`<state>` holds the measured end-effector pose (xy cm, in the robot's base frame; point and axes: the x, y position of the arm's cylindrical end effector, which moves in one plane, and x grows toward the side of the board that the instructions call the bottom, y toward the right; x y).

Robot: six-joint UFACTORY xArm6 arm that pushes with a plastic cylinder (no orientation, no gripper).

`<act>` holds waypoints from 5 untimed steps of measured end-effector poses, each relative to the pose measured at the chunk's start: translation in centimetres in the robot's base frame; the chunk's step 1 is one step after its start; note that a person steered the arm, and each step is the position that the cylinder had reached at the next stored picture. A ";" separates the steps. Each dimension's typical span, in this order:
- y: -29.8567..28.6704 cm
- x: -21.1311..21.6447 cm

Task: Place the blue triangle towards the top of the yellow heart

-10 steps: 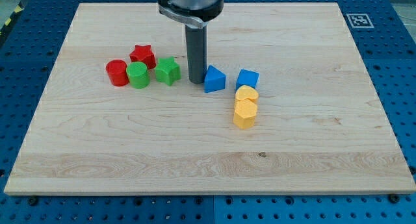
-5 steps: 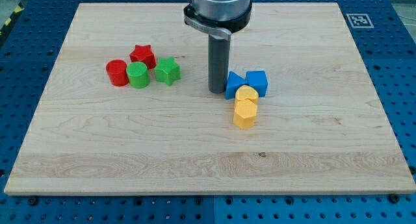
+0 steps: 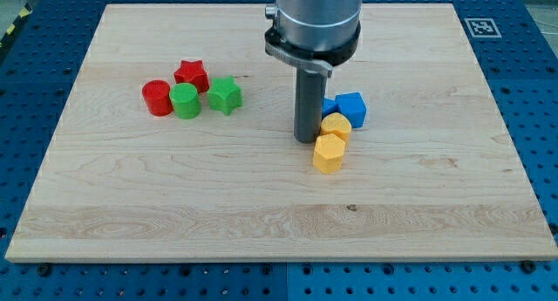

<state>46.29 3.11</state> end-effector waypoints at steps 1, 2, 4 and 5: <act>0.0 -0.5; -0.1 -0.5; -1.6 -3.1; -0.1 -4.6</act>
<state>41.65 2.99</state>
